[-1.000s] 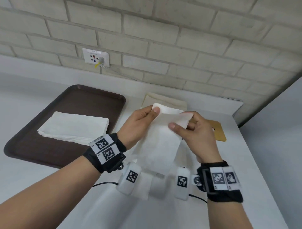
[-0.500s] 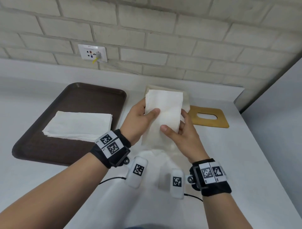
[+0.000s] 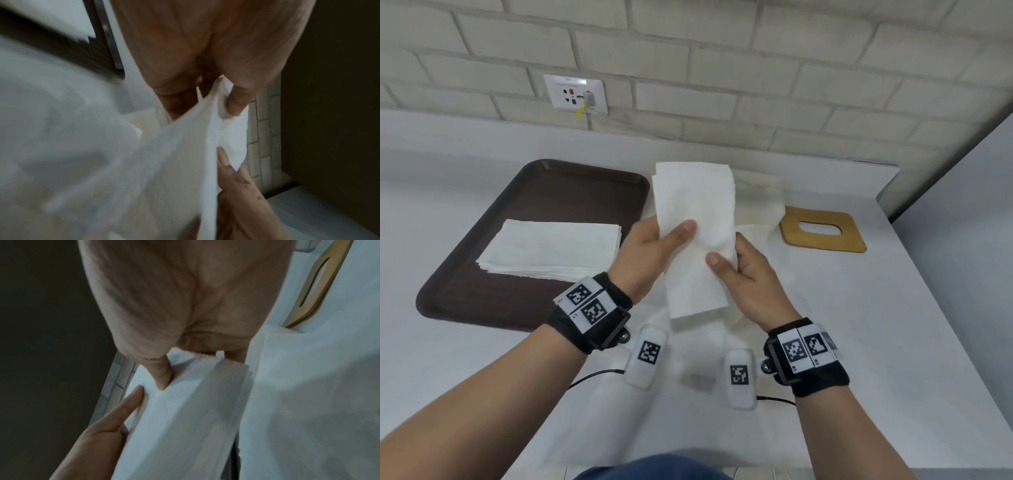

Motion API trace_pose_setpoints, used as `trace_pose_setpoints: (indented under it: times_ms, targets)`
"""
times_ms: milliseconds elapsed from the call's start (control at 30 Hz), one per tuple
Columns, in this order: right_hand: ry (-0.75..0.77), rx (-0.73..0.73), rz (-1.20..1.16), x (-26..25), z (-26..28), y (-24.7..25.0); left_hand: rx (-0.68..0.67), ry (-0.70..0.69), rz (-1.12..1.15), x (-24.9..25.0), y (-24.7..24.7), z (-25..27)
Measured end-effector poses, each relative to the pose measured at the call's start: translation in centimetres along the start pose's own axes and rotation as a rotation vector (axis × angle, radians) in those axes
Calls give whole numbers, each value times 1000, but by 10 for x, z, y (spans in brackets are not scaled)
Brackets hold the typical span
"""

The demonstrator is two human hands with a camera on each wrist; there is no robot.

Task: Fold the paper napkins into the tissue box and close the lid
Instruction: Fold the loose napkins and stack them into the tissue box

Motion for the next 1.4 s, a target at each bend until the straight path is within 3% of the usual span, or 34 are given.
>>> trace_pose_setpoints:
  times_ms: [67,133,267,367,600,767,867,1067,1200,1300,1400]
  targets:
    - [-49,-45,66,12,-6,-8,113,-47,-106,-2,19,15]
    - [-144,-124,298,28,-12,-11,209,-75,-204,0,43,29]
    - [-368,-480,860,55,-14,-21,314,-88,-322,13,85,54]
    - [-426,-510,1019,66,-9,-28,353,-103,-347,21,109,66]
    - [-375,-362,1001,69,-2,-30,345,-110,-353,27,127,71]
    - [-424,-252,652,65,4,-24,294,-121,-344,25,125,62]
    - [-447,-292,645,53,7,-17,276,-130,-345,24,125,60]
    - [-444,-150,768,34,-27,22,248,-116,-328,19,128,64]
    - [-612,-329,1086,47,-57,23,237,-76,-322,16,126,70]
    - [-554,-458,1189,55,-74,10,229,-52,-330,12,125,73]
    - [-546,-485,1248,62,-85,7,208,-45,-338,9,123,76]
Point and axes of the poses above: each hand's wrist, its own z-axis away from the middle knuckle, its own y-axis out of the back of the hand, x = y × z, the point moved 3 cm from there along -z, towards the middle knuckle, and after that the axes turned 15 degrees about -x, right-handed, at the moved point
